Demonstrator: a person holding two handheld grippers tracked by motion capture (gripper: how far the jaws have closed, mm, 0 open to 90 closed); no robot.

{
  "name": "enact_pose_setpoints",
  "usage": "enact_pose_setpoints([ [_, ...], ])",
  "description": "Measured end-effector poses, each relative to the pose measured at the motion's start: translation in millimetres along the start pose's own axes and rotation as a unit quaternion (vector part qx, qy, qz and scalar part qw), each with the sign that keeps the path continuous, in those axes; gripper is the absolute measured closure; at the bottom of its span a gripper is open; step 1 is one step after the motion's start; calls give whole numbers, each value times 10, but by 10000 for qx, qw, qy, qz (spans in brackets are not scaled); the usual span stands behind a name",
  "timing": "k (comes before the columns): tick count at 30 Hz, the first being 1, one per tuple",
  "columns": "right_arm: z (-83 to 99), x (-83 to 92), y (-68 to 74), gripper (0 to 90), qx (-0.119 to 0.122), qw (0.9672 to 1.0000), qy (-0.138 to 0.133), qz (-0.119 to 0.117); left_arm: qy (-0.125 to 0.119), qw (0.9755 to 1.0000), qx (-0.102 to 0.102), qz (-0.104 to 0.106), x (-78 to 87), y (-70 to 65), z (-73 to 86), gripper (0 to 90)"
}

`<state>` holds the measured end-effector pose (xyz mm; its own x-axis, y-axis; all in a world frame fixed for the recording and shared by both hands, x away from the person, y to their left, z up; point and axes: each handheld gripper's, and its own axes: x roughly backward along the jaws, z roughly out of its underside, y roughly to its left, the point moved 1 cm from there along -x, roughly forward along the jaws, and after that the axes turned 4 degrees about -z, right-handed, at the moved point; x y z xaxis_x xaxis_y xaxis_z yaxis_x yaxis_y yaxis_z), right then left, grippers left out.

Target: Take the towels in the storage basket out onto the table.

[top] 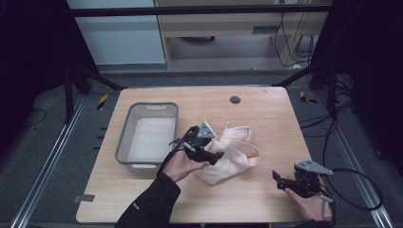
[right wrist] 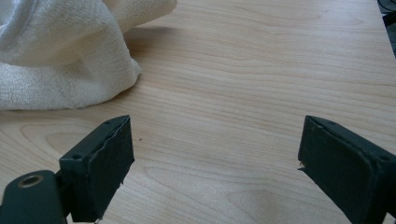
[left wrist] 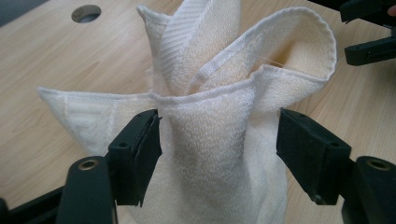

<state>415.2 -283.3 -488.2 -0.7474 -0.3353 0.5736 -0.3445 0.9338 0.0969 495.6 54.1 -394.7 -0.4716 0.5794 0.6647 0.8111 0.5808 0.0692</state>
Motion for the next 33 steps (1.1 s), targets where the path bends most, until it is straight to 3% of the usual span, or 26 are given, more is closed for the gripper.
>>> enact_pose_setpoints([
  [7,6,6,-2,99,-56,10000,-12,-15,-217,9997,29,-117,235,62,104,258],
  [15,2,14,2,100,-115,9999,-3,-34,-401,9978,212,-484,579,228,354,258],
  [25,10,8,-7,100,-95,10000,-23,-10,-714,9914,628,-897,1016,416,794,268],
  [33,16,0,-5,100,-125,9999,3,-16,-904,9825,1070,-1226,1292,545,1185,280],
])
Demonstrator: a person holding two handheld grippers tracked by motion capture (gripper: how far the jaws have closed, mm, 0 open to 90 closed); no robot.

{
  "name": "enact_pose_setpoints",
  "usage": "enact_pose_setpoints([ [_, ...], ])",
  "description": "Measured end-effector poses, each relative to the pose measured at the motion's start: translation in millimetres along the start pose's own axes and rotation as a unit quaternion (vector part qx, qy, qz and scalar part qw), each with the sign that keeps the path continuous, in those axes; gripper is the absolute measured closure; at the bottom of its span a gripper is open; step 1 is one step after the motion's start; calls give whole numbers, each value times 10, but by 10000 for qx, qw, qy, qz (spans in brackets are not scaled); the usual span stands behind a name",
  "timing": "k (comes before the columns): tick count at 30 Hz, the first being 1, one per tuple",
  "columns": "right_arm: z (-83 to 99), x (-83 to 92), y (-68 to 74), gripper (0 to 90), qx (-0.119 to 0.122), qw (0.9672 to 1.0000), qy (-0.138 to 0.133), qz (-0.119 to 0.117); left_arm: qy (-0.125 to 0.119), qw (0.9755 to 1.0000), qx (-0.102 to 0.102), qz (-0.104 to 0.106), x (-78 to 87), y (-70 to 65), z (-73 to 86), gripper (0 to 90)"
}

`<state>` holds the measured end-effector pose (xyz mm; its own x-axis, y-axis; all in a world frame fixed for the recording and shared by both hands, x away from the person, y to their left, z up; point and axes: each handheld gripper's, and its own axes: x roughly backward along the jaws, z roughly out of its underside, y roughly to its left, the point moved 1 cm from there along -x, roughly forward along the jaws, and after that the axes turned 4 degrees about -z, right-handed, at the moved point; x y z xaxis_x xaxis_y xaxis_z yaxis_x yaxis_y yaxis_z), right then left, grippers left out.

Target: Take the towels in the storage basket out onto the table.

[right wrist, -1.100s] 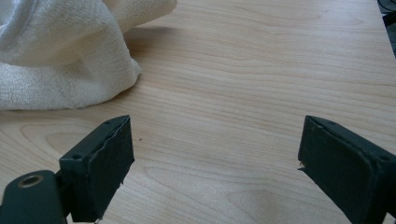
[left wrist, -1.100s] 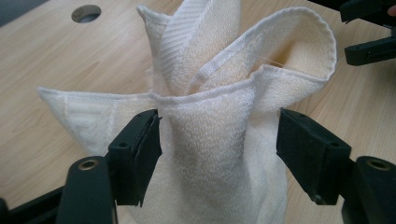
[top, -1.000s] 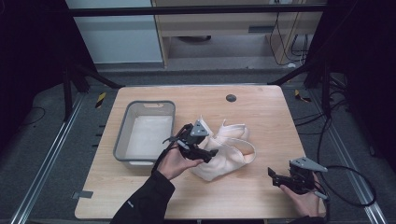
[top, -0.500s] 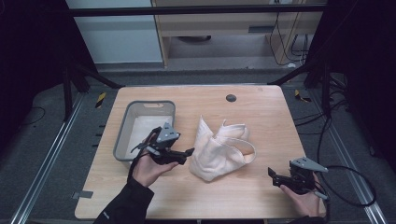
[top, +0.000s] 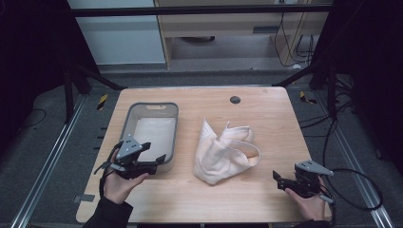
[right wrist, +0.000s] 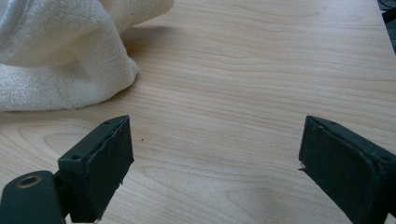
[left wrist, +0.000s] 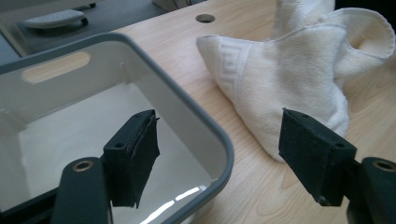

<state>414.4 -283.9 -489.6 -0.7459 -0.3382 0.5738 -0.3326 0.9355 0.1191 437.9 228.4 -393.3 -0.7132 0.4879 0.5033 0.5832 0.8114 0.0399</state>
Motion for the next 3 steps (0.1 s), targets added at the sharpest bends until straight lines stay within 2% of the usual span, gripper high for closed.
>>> enact_pose_setpoints([
  [3,0,-3,-5,100,30,10000,-11,13,-67,9999,119,-107,64,72,99,287],
])
